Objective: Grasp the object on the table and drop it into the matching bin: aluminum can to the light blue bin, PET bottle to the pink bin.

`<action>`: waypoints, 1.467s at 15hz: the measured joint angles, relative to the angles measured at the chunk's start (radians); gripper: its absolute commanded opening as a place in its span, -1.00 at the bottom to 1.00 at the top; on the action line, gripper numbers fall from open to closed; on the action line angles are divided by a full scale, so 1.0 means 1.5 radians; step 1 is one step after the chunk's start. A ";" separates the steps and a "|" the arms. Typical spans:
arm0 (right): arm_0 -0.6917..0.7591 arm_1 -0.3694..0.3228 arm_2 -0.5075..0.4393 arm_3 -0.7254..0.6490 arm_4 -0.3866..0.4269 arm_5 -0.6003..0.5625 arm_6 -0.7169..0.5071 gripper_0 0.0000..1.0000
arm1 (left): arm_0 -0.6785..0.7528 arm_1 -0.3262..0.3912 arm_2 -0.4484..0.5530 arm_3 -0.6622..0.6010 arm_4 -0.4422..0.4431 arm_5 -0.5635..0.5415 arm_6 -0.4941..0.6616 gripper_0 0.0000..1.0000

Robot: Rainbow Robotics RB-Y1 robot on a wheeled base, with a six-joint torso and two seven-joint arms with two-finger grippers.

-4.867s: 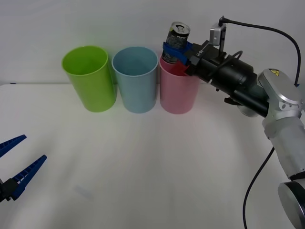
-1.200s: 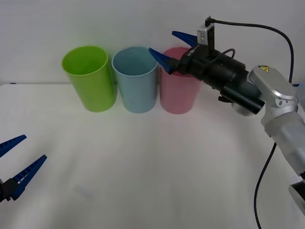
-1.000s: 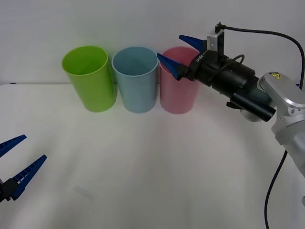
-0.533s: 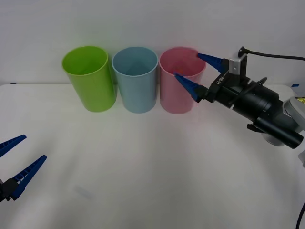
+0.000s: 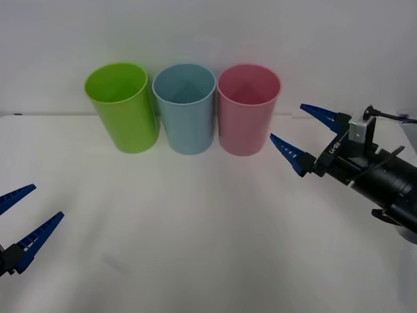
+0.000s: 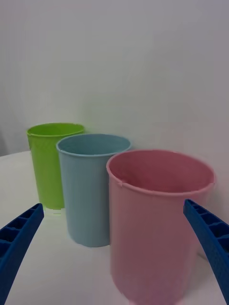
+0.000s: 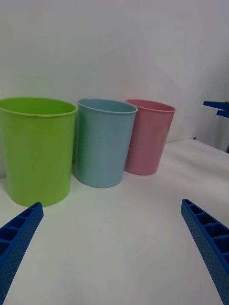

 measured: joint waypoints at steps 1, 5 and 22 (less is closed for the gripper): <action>0.022 0.000 -0.011 -0.005 0.002 -0.008 0.007 1.00 | 0.000 0.000 0.000 0.000 0.000 0.000 0.000 1.00; 0.090 0.003 -0.057 -0.009 0.018 -0.057 0.035 1.00 | 0.000 0.000 0.000 0.000 0.000 0.000 0.000 1.00; 0.299 0.043 -0.189 -0.008 0.021 -0.231 0.076 1.00 | 0.000 0.000 0.000 0.000 0.000 0.000 0.000 1.00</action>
